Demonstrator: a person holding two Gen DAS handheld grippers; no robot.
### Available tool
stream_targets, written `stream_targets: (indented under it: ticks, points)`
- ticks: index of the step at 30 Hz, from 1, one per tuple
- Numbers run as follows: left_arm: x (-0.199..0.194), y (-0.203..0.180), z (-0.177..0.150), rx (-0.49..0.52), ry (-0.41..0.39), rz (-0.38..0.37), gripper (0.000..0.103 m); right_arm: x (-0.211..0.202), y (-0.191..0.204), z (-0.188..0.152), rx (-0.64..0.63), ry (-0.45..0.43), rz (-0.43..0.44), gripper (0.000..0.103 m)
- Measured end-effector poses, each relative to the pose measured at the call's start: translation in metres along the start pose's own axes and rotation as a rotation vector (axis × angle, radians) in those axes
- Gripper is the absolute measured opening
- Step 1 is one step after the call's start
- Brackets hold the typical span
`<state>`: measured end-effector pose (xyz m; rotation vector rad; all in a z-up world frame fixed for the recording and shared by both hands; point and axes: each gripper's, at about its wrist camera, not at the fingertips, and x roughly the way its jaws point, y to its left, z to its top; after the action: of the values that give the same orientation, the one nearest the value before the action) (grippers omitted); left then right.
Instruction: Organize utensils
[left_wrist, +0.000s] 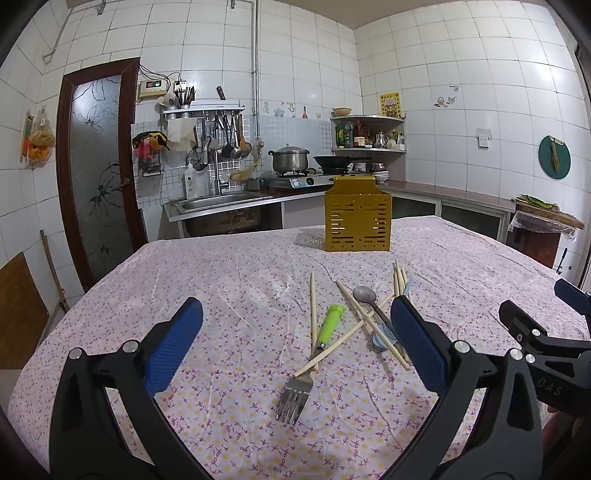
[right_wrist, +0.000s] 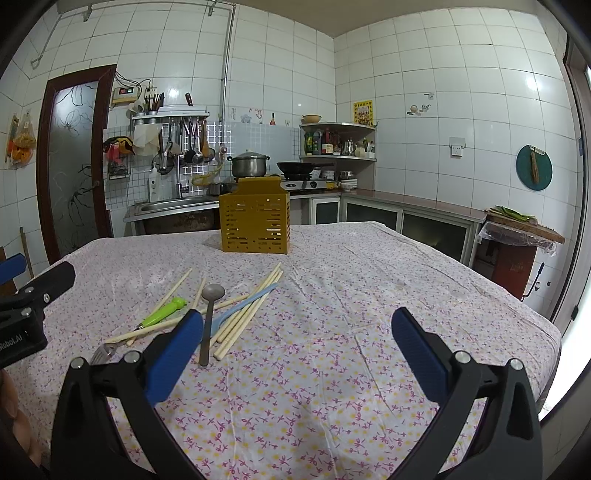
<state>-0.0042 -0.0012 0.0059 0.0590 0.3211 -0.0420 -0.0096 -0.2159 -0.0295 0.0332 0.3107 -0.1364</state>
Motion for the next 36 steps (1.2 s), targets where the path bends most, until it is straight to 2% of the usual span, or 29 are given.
stream_targets:
  ticks: [23, 36]
  points:
    - [0.0021, 0.0015, -0.0009, 0.002, -0.005, 0.003, 0.098, 0.0019, 0.0024, -0.0014, -0.003, -0.001, -0.002, 0.099]
    - [0.0091, 0.0021, 0.0012, 0.006, 0.020, 0.007, 0.098, 0.0103, 0.0035, 0.0023, -0.010, 0.007, -0.004, 0.099]
